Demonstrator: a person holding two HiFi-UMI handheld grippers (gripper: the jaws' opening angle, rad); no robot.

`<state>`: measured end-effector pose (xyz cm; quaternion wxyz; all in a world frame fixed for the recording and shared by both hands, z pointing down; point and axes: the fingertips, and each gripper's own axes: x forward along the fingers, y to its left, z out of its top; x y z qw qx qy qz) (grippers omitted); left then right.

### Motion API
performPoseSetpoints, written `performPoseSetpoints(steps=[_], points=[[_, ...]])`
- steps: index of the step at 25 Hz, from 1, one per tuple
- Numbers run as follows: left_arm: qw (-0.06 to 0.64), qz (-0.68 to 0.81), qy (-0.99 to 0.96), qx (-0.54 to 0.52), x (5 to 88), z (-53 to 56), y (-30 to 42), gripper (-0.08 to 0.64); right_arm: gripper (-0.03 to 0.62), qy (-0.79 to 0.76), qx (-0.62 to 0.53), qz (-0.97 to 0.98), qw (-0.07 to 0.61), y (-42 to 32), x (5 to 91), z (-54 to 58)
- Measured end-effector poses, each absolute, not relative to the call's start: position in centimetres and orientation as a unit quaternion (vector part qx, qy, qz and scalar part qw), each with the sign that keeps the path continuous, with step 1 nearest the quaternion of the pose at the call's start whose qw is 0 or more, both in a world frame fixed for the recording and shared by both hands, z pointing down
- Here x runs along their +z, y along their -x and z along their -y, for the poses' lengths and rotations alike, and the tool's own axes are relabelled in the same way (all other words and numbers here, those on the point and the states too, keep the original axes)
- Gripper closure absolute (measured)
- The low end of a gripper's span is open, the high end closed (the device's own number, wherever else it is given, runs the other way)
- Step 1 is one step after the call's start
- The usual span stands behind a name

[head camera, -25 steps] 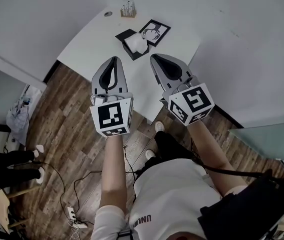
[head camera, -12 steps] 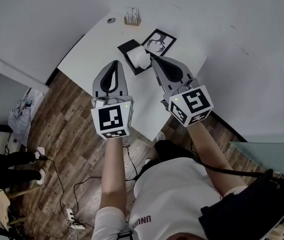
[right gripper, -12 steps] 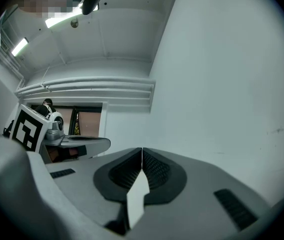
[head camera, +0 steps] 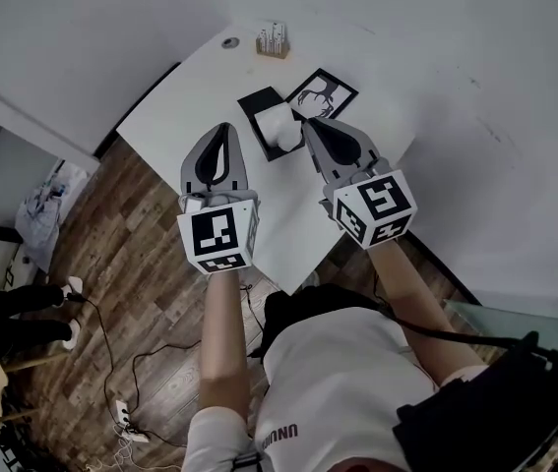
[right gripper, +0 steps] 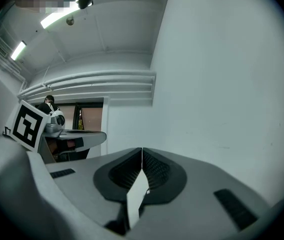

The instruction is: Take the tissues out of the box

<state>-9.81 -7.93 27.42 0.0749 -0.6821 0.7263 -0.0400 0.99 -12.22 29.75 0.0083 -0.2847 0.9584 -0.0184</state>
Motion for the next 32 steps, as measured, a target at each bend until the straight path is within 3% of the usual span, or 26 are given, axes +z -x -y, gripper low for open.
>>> performPoseSetpoints(steps=[20, 32], points=[[0.077, -0.707, 0.698, -0.086, 29.4, 12.2, 12.0, 0.546, 0.572, 0.286, -0.057, -0.956, -0.040, 2.1, 34.2, 16.3], [0.052, -0.671, 0.733, -0.097, 32.1, 16.6, 13.2, 0.546, 0.571, 0.319, -0.058, -0.939, -0.112, 4.0, 38.1, 20.3]])
